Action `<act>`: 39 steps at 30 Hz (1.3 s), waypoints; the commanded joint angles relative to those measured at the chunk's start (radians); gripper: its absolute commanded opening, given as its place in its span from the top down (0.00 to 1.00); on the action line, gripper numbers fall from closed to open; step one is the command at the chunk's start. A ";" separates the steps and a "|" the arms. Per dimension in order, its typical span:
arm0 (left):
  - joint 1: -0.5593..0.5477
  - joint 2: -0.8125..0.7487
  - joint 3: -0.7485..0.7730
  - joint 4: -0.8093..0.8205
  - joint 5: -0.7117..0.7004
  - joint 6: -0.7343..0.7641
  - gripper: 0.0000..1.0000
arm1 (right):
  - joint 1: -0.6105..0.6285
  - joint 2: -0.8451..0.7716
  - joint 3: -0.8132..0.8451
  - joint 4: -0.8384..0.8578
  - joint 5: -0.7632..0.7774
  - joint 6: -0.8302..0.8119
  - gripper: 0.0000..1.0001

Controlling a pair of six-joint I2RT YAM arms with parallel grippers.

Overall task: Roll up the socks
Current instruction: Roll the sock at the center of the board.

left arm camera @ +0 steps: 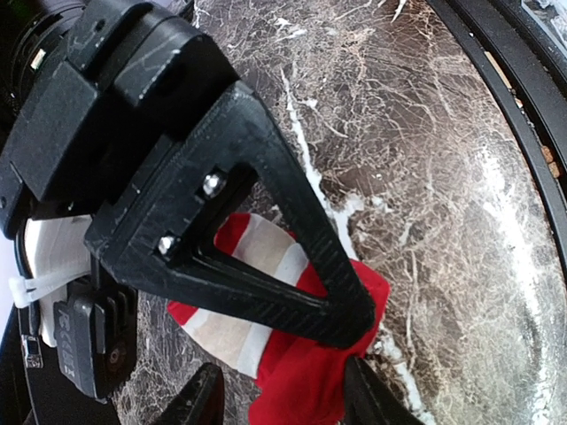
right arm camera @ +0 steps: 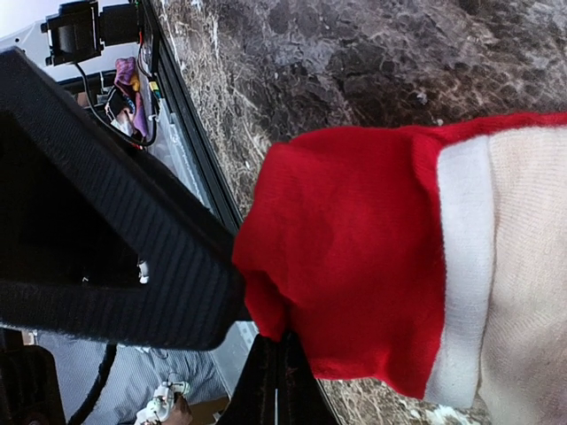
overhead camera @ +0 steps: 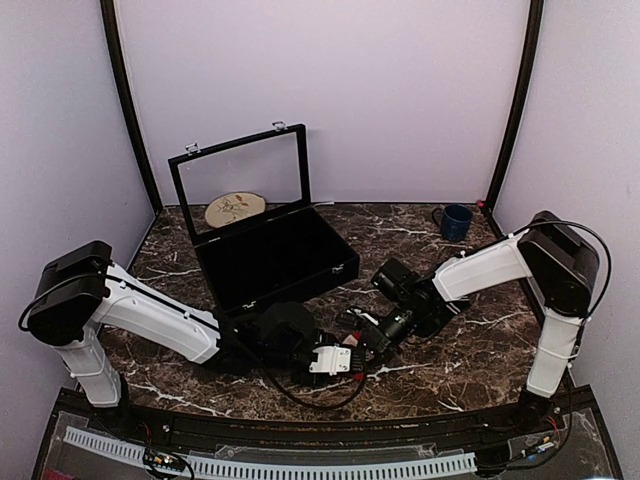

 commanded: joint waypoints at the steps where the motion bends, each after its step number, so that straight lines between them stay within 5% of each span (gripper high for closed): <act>1: 0.011 -0.008 0.013 -0.055 0.023 -0.014 0.51 | -0.005 -0.029 -0.010 -0.011 -0.013 -0.021 1.00; 39: 0.055 0.003 0.040 -0.153 0.169 0.039 0.51 | -0.013 -0.004 0.017 -0.043 -0.022 -0.043 1.00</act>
